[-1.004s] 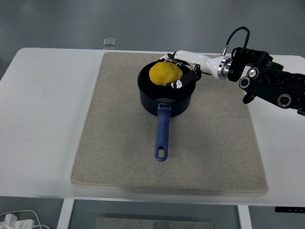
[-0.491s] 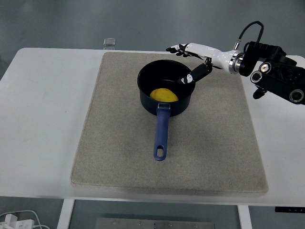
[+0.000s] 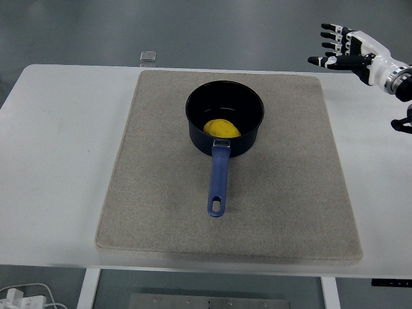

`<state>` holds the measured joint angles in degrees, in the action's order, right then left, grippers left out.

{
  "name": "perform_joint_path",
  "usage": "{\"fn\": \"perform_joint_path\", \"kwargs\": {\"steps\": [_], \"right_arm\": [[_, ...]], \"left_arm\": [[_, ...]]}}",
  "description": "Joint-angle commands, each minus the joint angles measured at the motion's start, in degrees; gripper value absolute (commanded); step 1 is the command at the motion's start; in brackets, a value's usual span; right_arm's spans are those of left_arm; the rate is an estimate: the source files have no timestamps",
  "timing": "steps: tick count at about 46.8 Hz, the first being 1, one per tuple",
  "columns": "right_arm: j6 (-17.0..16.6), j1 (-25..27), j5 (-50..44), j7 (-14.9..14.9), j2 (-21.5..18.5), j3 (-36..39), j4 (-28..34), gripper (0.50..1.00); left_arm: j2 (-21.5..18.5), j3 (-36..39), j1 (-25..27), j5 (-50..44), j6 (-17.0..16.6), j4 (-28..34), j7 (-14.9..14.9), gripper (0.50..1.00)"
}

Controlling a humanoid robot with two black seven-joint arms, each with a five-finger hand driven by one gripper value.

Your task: Put the potato in the blue pot

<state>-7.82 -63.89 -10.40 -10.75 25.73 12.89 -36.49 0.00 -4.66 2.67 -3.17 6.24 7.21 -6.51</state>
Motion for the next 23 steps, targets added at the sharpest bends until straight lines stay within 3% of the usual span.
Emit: {"fn": "perform_joint_path", "kwargs": {"steps": [1, 11, 23], "right_arm": [[0.0, 1.0, 7.6, 1.7, -0.3, 0.1, 2.6, 0.946], [0.6, 3.1, 23.3, 1.8, -1.2, 0.3, 3.7, 0.946], [-0.5, 4.2, 27.5, 1.9, -3.4, 3.1, 3.3, 0.948]], "left_arm": [[0.0, 0.0, 0.0, 0.1, 0.0, 0.0, 0.0, 1.0], [0.0, 0.0, 0.1, 0.0, 0.0, 0.0, 0.0, 1.0], [0.0, 0.0, 0.0, 0.0, 0.0, 0.0, 0.0, 1.0]]}}
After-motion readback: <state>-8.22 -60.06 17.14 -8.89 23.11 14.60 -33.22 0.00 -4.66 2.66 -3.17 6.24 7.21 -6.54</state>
